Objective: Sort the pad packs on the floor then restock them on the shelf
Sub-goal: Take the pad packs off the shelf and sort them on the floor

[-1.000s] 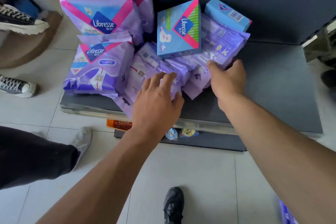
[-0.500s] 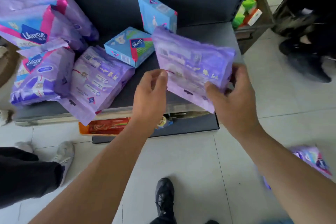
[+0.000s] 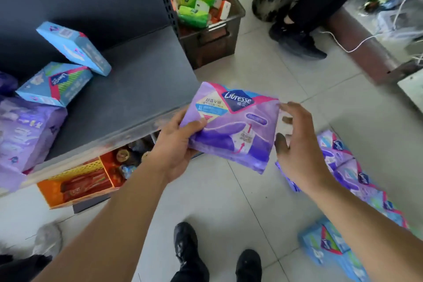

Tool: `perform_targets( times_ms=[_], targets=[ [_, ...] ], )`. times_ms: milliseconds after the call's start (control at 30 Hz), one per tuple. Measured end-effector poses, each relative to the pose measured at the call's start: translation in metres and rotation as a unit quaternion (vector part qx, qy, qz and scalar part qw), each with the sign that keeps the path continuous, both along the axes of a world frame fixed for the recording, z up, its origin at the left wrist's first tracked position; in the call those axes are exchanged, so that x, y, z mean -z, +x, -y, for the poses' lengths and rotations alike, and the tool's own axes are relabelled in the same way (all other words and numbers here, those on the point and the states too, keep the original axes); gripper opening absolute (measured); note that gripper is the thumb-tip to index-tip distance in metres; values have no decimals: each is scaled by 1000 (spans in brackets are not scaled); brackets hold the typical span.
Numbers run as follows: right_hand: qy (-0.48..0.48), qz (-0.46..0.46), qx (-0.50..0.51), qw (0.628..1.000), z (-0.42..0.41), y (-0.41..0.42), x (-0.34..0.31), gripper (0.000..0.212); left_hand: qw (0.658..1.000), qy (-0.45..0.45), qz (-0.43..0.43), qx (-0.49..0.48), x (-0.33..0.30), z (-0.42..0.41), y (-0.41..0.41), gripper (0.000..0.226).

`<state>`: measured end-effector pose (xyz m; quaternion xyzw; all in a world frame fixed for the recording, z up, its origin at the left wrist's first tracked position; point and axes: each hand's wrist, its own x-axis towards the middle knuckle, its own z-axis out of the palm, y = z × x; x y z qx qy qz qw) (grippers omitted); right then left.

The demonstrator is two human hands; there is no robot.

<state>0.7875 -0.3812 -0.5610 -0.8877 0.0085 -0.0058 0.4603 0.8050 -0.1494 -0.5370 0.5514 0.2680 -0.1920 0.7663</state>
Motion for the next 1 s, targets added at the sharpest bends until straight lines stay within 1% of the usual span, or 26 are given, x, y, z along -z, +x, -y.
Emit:
perform_targets(
  times_ms=[33,67,100,133,167,200,233,300,367,433,500,533,600,667,767,833,900,1000],
  targets=[
    [131,-115,72,982,11,-8,-3,45,1000,1,5,8,2,14,-2,36],
    [271,-218,136,928,23,-14,-3,34,1000,6,10,27,6,28,-5,39],
    [366,-288,171,868,35,-21,-5,26,999,7,9,53,11,41,-10,45],
    [406,-323,171,838,45,-30,-4,31,996,15,-2,90,18,54,-15,50],
    [410,-336,165,831,55,-41,2,35,991,30,-20,132,23,68,-19,53],
    [396,-331,172,839,63,-54,7,33,982,58,-40,178,28,80,-23,51],
    [379,-315,195,848,71,-66,13,32,971,85,-54,216,32,92,-26,46],
    [354,-295,231,857,89,-91,27,39,949,155,-56,267,40,116,-32,35],
    [344,-298,248,855,107,-113,36,49,914,248,-42,320,49,141,-36,35],
    [357,-309,265,841,123,-131,48,60,875,301,-32,377,57,164,-40,39],
    [366,-318,290,825,136,-144,61,63,854,307,-13,420,75,184,-42,53],
    [369,-319,306,818,143,-148,66,62,847,308,-8,433,83,194,-43,52],
    [376,-320,352,795,155,-155,78,58,833,311,2,458,102,214,-42,39],
    [371,-317,408,772,162,-161,91,55,823,299,1,484,123,237,-41,32],
    [317,-315,501,741,169,-169,120,51,796,292,-7,530,162,271,-37,35],
    [297,-314,553,712,176,-171,142,46,786,280,-21,550,194,292,-33,37],
    [295,-315,585,687,184,-172,166,43,771,274,-23,574,223,313,-30,32],
    [309,-301,619,657,192,-175,202,42,746,275,5,606,259,339,-29,30]
  ],
)
